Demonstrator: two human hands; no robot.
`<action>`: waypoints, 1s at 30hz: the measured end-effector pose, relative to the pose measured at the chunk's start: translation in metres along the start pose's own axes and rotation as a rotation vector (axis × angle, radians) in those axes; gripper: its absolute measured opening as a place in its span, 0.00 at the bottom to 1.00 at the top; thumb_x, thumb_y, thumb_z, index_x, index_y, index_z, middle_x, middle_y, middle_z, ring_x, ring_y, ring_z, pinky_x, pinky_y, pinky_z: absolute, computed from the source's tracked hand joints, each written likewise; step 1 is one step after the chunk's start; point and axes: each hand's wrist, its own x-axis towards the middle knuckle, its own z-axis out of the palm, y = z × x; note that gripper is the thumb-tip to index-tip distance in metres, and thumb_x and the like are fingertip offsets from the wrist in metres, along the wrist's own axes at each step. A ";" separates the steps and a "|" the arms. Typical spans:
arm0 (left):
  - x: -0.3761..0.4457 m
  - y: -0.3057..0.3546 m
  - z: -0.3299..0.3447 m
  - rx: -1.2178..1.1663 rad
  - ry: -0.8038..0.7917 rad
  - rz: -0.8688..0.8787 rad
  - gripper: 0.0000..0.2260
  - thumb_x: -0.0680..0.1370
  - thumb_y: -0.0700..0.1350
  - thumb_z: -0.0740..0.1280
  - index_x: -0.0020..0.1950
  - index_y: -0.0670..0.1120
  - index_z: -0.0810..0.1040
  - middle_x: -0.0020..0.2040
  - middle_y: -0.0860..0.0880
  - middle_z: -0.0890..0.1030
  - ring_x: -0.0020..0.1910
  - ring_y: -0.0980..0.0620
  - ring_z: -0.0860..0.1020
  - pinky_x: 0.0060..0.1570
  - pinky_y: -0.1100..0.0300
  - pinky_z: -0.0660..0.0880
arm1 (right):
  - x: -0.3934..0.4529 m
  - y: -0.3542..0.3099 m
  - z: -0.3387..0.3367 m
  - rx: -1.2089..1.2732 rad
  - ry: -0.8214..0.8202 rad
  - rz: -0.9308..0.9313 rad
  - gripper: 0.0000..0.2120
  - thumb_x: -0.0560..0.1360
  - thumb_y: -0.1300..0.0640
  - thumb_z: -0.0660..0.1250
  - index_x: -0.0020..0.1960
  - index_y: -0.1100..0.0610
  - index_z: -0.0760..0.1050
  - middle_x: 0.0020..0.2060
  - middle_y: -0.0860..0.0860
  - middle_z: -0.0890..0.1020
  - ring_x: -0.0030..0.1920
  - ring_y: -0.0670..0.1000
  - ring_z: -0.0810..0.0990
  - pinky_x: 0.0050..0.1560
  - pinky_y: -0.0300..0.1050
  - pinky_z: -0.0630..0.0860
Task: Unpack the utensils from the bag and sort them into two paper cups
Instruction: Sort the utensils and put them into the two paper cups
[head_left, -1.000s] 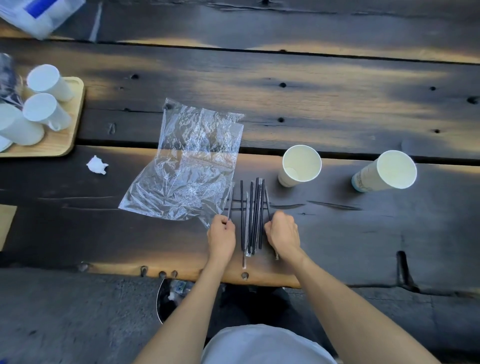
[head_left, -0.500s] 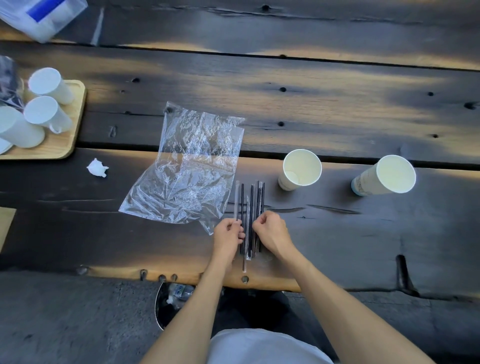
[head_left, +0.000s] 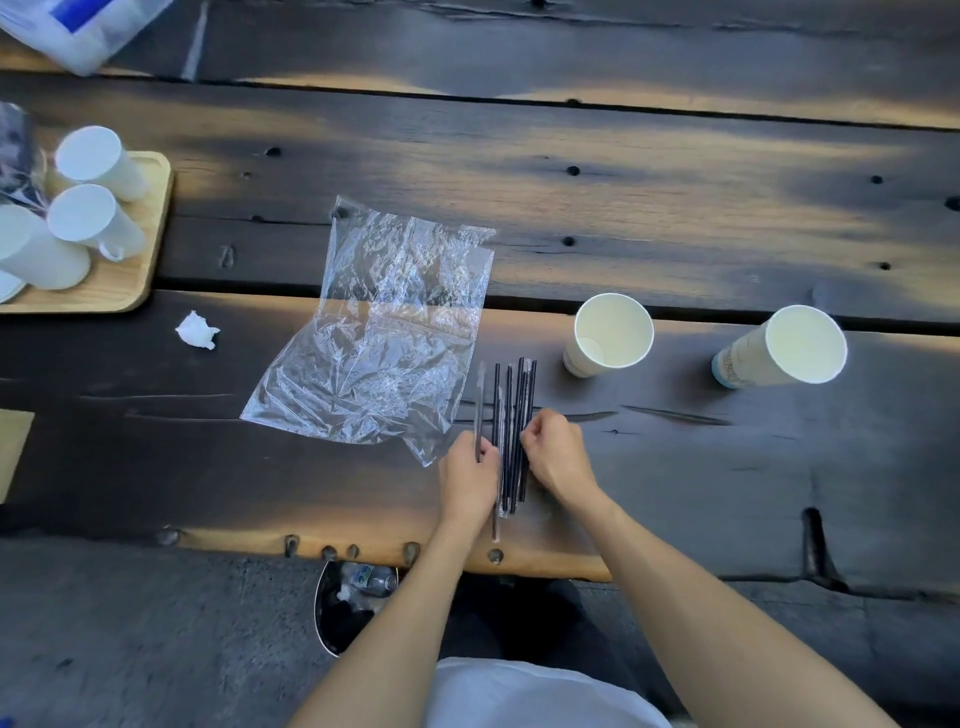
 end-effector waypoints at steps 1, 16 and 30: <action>-0.002 0.001 0.003 0.034 0.002 0.020 0.05 0.77 0.40 0.66 0.42 0.41 0.75 0.40 0.45 0.80 0.39 0.48 0.75 0.38 0.58 0.66 | -0.002 -0.003 0.001 -0.043 0.000 -0.026 0.06 0.76 0.57 0.60 0.42 0.57 0.70 0.44 0.60 0.81 0.46 0.63 0.79 0.43 0.51 0.76; -0.010 0.006 0.003 0.274 0.077 0.047 0.06 0.79 0.41 0.63 0.43 0.40 0.73 0.42 0.51 0.73 0.43 0.46 0.74 0.35 0.53 0.67 | -0.003 -0.007 0.001 -0.267 0.136 -0.027 0.06 0.79 0.63 0.57 0.49 0.64 0.71 0.49 0.64 0.80 0.50 0.67 0.79 0.39 0.50 0.68; 0.000 0.011 -0.009 -0.216 0.022 -0.025 0.04 0.79 0.42 0.60 0.46 0.43 0.72 0.37 0.47 0.76 0.35 0.49 0.71 0.32 0.64 0.66 | 0.002 -0.015 -0.007 -0.104 0.039 0.083 0.11 0.69 0.62 0.59 0.30 0.59 0.61 0.32 0.57 0.71 0.35 0.59 0.67 0.33 0.46 0.65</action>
